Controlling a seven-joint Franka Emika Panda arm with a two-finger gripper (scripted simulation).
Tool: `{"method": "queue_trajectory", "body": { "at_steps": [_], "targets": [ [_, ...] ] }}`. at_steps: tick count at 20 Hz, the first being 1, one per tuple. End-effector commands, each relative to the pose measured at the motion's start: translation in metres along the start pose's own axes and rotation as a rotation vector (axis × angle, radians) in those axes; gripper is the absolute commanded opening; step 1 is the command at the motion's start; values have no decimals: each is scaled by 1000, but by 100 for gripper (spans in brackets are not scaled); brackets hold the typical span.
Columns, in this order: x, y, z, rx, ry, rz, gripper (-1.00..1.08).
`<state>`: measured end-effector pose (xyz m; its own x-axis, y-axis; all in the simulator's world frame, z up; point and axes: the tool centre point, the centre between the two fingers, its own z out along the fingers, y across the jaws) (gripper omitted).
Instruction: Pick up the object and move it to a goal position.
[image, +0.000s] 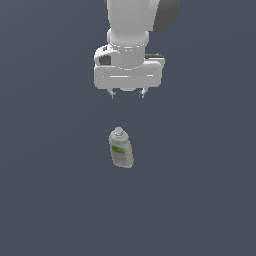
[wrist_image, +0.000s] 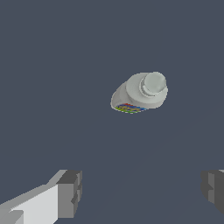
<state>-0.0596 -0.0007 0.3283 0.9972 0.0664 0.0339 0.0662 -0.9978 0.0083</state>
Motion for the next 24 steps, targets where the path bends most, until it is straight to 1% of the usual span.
{"method": "queue_trajectory", "body": {
  "at_steps": [1,6,11,24],
  "targets": [
    [1,0,0,0,0,-15,100],
    [5,1,2,0,-2,-70,100],
    [11,3,5,0,-4,-157,100],
    [33,11,16,2,-13,-472,100]
  ]
}}
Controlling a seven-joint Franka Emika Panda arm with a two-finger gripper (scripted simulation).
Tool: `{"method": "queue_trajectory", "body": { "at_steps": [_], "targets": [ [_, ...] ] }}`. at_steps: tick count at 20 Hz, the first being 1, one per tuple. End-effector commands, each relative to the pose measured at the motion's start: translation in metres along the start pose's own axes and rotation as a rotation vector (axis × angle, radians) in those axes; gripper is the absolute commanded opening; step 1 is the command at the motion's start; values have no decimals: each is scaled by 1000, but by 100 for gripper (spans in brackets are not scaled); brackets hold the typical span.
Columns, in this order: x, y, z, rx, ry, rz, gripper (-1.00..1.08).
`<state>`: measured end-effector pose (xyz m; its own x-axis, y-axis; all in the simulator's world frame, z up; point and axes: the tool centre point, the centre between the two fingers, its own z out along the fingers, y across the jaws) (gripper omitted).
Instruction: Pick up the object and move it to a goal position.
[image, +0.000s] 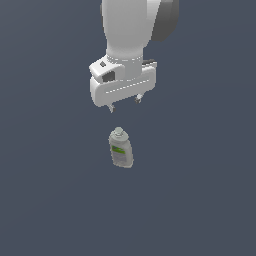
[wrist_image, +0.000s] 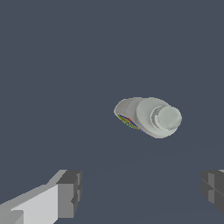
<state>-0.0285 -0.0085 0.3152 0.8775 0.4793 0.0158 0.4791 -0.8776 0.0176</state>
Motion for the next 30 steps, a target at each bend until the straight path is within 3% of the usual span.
{"method": "queue_trajectory", "body": {
  "at_steps": [1,30],
  "targets": [
    [3,3,2,1,-1,-64,100],
    [36,38,32,20,-8,-745,100]
  ]
}}
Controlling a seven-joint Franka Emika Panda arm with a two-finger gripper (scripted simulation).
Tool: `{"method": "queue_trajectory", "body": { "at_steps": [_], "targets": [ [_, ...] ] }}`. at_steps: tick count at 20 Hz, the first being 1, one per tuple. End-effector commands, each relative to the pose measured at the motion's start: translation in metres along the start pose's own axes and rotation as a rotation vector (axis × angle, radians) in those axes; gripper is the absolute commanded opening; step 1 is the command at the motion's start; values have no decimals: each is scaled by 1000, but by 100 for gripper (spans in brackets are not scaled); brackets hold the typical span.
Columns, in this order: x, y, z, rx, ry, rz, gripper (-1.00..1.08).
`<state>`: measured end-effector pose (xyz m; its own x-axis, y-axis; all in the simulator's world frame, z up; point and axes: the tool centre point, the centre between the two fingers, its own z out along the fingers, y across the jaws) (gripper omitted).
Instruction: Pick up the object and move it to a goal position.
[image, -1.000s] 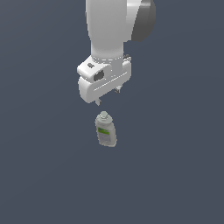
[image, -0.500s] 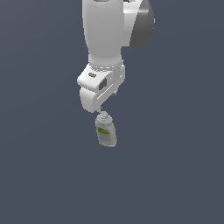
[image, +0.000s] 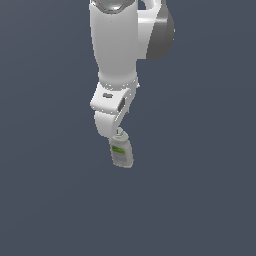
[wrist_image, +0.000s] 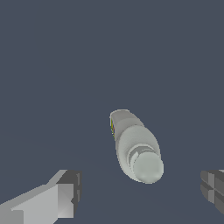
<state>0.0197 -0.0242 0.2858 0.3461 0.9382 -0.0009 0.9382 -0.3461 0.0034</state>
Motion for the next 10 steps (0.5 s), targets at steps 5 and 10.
{"method": "queue_trajectory", "body": {
  "at_steps": [5,10],
  "targets": [
    [0,6,4,2,1,-87,100],
    [0,8,5,3,1,-115,100]
  ]
}}
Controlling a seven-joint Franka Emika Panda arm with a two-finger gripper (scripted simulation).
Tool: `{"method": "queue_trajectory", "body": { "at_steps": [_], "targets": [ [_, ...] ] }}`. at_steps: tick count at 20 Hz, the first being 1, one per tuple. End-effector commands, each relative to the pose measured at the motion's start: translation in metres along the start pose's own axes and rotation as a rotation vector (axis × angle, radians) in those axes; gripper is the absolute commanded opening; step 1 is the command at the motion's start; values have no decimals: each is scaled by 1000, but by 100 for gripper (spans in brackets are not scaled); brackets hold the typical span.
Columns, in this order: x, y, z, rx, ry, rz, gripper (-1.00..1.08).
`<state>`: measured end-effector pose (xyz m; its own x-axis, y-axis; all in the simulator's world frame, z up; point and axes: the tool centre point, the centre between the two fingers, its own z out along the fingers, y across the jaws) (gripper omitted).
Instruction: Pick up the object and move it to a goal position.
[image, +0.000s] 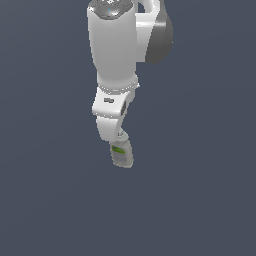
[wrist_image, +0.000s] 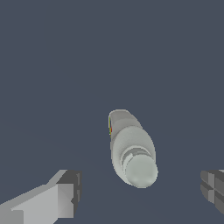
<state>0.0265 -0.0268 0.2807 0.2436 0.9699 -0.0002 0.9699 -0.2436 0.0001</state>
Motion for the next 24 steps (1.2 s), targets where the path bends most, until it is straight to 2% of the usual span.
{"method": "queue_trajectory", "body": {
  "at_steps": [1,7,16,21,22,24],
  "targets": [
    [0,1,0,0,0,-10,100],
    [0,0,6,0,0,-7,100],
    [0,-1,44,0,0,-10,100],
    [0,1,50,0,0,-11,100],
    [0,1,50,0,0,-11,-100],
    [0,1,50,0,0,-11,-100]
  ]
}}
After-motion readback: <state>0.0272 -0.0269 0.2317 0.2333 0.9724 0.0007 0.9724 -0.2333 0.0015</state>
